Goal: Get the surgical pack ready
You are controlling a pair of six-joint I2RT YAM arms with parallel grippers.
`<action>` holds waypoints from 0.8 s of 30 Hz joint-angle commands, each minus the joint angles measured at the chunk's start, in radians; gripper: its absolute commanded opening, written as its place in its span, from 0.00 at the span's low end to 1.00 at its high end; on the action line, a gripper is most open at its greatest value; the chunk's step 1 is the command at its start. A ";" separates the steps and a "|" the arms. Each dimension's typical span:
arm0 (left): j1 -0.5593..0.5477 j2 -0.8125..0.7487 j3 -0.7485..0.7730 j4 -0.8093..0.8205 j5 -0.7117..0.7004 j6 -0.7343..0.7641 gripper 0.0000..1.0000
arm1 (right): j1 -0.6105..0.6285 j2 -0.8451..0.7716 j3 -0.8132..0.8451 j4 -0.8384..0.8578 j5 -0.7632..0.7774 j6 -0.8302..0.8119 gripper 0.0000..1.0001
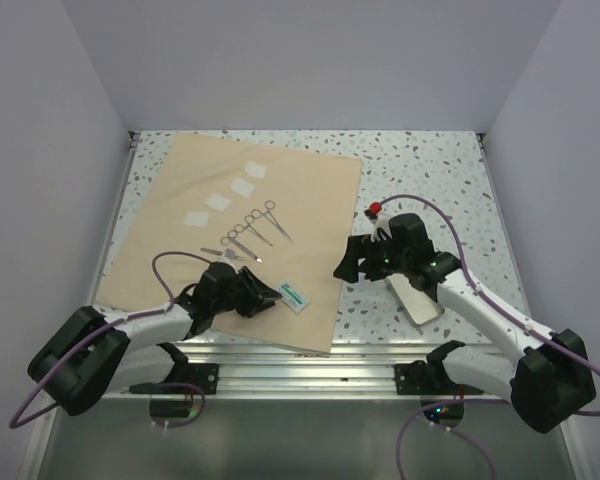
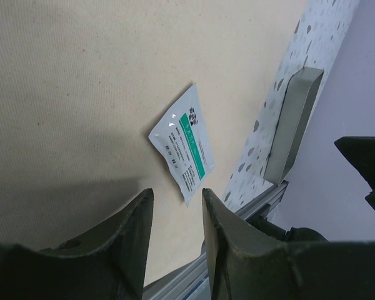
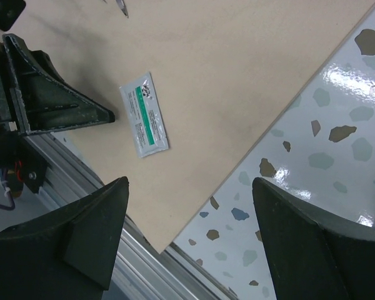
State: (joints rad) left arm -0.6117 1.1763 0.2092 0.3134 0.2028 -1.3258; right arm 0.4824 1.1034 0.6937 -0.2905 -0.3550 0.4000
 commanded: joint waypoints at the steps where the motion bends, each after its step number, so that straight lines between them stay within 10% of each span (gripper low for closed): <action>1: -0.006 0.023 0.045 0.073 -0.032 -0.018 0.40 | 0.002 -0.022 -0.017 0.042 0.010 -0.007 0.84; 24: -0.056 0.098 0.147 -0.056 -0.105 -0.015 0.35 | 0.002 -0.027 -0.026 0.050 0.014 -0.015 0.84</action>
State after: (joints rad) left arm -0.6544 1.2957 0.3157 0.3103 0.1490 -1.3495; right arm 0.4824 1.0977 0.6643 -0.2729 -0.3531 0.3992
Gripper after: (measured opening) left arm 0.344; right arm 0.837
